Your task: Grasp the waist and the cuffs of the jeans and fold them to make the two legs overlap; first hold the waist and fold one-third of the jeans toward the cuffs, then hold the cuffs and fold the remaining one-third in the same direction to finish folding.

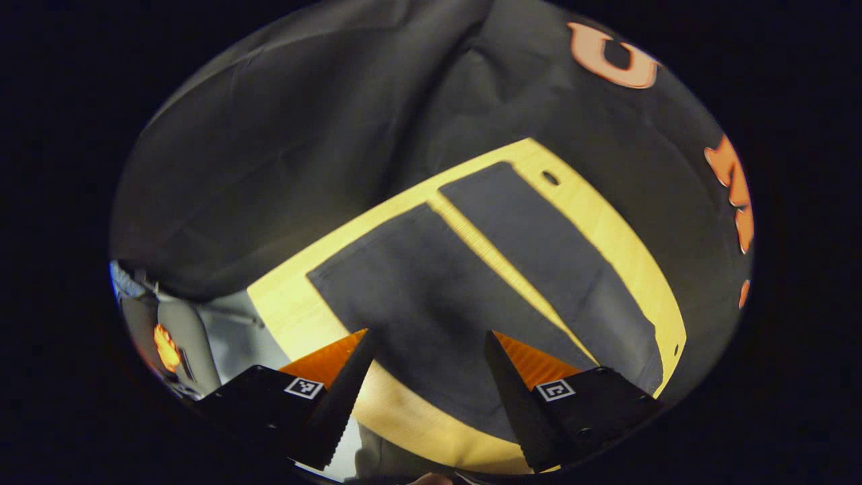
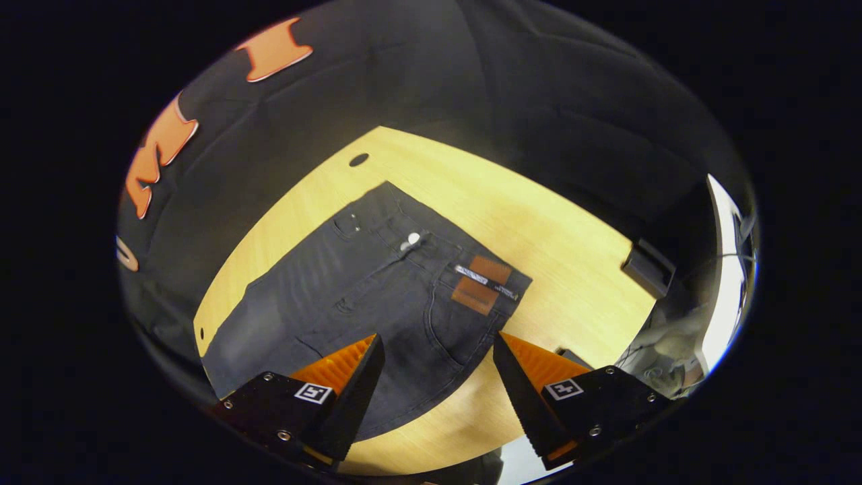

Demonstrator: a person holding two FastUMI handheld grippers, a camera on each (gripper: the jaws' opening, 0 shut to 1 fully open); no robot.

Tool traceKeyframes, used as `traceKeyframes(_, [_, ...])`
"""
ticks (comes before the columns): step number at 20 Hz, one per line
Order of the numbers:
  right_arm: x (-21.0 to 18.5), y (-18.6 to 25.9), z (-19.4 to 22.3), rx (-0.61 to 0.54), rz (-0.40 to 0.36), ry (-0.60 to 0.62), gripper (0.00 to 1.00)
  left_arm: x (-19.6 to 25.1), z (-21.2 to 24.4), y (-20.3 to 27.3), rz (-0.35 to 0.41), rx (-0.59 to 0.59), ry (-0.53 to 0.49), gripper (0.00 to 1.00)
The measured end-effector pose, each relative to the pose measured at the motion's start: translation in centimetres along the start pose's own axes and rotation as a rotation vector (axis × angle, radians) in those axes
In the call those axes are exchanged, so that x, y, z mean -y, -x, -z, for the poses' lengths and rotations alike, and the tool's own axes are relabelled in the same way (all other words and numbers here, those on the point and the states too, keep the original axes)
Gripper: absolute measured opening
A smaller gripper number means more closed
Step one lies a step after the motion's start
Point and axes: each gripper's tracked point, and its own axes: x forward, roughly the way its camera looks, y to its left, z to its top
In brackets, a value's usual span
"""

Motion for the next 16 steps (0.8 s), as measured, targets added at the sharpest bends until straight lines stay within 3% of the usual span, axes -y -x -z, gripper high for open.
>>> traceKeyframes(3, [1.3,-1.1,0.5,-0.047,0.039,-0.027,0.99,-0.5,1.1,-1.7,-0.059,-0.126,0.099,0.99])
traceKeyframes(7, [2.5,-1.9,0.8,-0.099,0.08,-0.03,0.98,-1.8,1.3,-2.7,-0.128,-0.217,0.133,0.99])
traceKeyframes(12, [2.5,-2.6,0.8,-0.144,0.087,-0.083,0.98,-2.0,0.1,-4.7,-0.191,-0.253,0.157,0.98])
traceKeyframes(16, [3.8,-3.4,0.9,-0.169,0.136,-0.13,0.98,-2.6,-0.1,-5.4,-0.214,-0.287,0.213,0.98])
